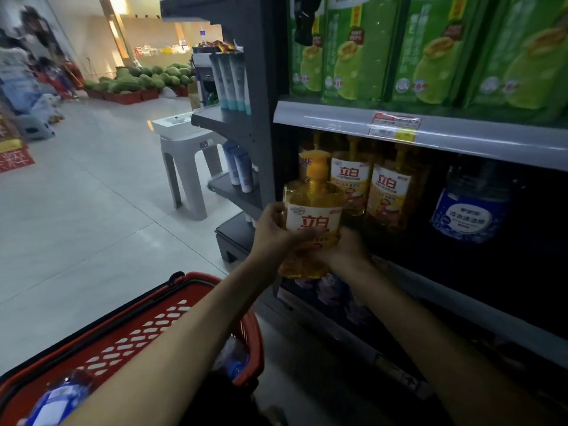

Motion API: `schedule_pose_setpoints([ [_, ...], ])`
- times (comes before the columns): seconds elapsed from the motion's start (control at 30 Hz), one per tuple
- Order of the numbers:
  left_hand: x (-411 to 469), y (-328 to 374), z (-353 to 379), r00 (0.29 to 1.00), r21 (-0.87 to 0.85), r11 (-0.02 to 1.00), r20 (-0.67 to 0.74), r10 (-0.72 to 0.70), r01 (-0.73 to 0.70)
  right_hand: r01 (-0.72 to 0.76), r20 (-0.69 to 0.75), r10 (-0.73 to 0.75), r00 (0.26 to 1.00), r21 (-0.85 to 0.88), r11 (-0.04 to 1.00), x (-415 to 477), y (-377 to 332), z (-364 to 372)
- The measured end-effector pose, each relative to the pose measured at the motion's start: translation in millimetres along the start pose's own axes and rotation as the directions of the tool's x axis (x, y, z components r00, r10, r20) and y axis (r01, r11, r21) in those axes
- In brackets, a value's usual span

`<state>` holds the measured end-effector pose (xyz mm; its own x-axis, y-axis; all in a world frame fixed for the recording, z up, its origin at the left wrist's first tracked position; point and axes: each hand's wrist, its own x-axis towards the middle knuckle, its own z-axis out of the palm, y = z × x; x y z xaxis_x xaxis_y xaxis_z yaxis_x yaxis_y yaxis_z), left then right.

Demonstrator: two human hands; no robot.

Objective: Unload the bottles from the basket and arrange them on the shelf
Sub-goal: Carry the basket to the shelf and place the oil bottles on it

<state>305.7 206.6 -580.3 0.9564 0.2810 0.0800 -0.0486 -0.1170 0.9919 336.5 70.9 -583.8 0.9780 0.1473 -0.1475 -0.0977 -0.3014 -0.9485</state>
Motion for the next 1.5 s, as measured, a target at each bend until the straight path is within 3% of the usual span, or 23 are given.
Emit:
schedule_pose_setpoints([
  [0.1,15.9,2.5,19.0,0.995,0.066,0.993,-0.007,0.096,-0.096,0.020,-0.072,-0.007,0.997,0.172,0.985,13.4,5.2,-12.8],
  [0.3,51.5,-2.9,41.5,0.961,0.273,0.926,-0.015,0.276,-0.262,0.156,-0.246,-0.112,0.963,0.166,0.974,43.9,12.7,-27.7],
  [0.43,62.3,-9.3,55.0,0.940,0.209,0.923,-0.036,0.339,-0.325,0.234,-0.311,-0.168,0.935,0.190,0.953,58.8,15.9,-30.6],
  [0.6,76.3,-18.5,65.1,0.947,0.146,0.945,-0.097,0.308,-0.292,0.307,-0.388,-0.234,0.891,0.137,0.942,78.4,22.8,-24.9],
  [1.17,110.3,-29.4,82.8,0.974,0.015,0.983,-0.130,0.185,-0.185,0.252,-0.436,-0.179,0.882,0.116,0.961,114.5,33.1,-25.3],
  [1.5,122.2,-26.3,82.0,0.980,-0.026,0.983,-0.093,0.178,-0.182,0.234,-0.518,-0.233,0.823,-0.064,0.970,121.4,32.7,-21.5],
])
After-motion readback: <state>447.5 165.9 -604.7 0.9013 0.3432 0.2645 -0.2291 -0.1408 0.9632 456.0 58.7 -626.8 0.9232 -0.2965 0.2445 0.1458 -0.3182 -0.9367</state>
